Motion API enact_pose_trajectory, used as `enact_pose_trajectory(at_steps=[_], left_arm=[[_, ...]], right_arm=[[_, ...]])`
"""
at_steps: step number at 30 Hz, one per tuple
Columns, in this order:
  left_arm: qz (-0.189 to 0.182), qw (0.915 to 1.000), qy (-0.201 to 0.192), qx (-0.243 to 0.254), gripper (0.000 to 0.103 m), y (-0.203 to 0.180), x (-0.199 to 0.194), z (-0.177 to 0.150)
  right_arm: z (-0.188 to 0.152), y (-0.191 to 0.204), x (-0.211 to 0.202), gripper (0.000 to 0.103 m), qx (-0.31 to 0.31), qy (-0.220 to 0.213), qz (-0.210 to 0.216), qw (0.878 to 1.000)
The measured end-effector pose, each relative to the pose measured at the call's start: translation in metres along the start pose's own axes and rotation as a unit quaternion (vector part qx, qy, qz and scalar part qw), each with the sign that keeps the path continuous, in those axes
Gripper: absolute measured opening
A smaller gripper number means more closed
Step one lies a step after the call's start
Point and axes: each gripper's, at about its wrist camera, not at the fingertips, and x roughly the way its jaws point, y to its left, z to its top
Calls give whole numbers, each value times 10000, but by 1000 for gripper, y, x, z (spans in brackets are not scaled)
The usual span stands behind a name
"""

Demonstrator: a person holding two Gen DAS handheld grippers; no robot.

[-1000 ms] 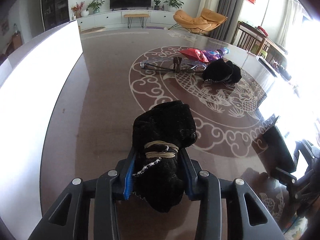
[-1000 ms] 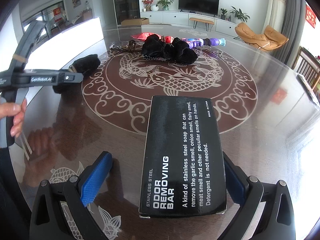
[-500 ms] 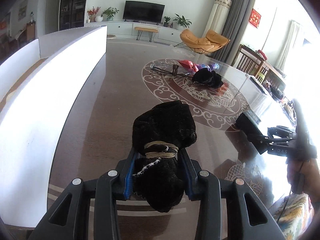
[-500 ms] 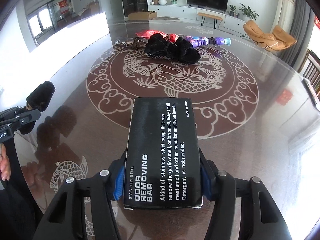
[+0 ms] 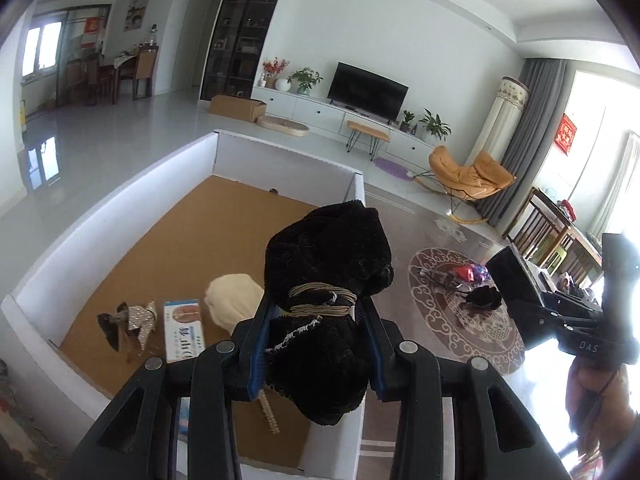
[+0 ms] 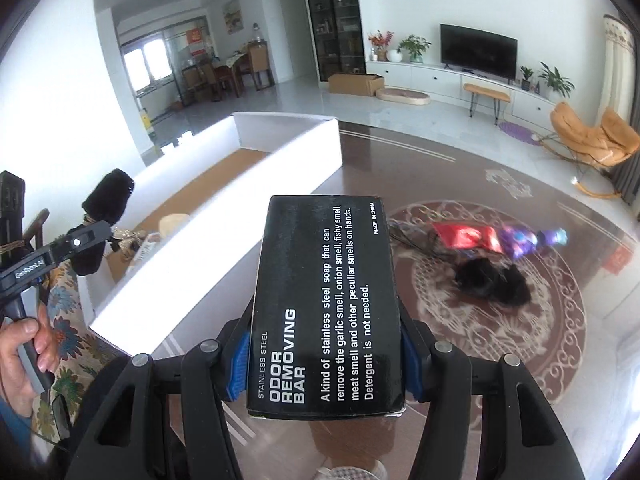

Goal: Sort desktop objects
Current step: 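Carry the pouch and soap box over the cork-bottomed box and open both tools, then bring both empty tools back over the table facing the remaining items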

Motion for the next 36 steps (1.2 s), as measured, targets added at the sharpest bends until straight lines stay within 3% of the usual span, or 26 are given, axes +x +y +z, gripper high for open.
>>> enact_pose_trajectory(at_steps=[4,9,12,15,16,19,21,27,29,31,33,36], left_arm=[[483,9985,270,-40,39,34,20,14],[571,9955,726,-187,39,47,53,3],[595,9932,979,-200,43,49,69,-3],[780,9907,1099,-163,62,50,74,-9],[746,9916,1036,-200,62,51,71,-10],[817,9928,854,-183,79,52,62,-9],[872,9935,713,-146,79,48,52,-11],[164,9995,270,-75,79,-8,16,-22],[-171,9995,229,125,86,-42,8,-32],[-441,9983,216,309,102,-77,6,-48],[-723,9954,395,484,102,-111,16,-67],[-936,9876,959,821,102,-158,52,-98]], right_arm=[[57,76,44,59,-446,-75,564,9974],[104,130,124,59,-584,267,639,9959],[112,138,170,60,-466,665,513,9954],[112,133,203,62,-304,977,394,9940],[113,131,209,67,-254,1062,429,9931],[113,123,205,72,-183,893,473,9947],[109,115,189,78,-159,666,504,9964],[59,59,120,89,-187,-77,160,9997],[25,33,98,90,-285,-192,-145,9993],[-16,3,79,92,-384,-138,-514,9978],[-57,-34,63,92,-344,89,-911,9952],[-107,-88,46,92,1,491,-1407,9888]])
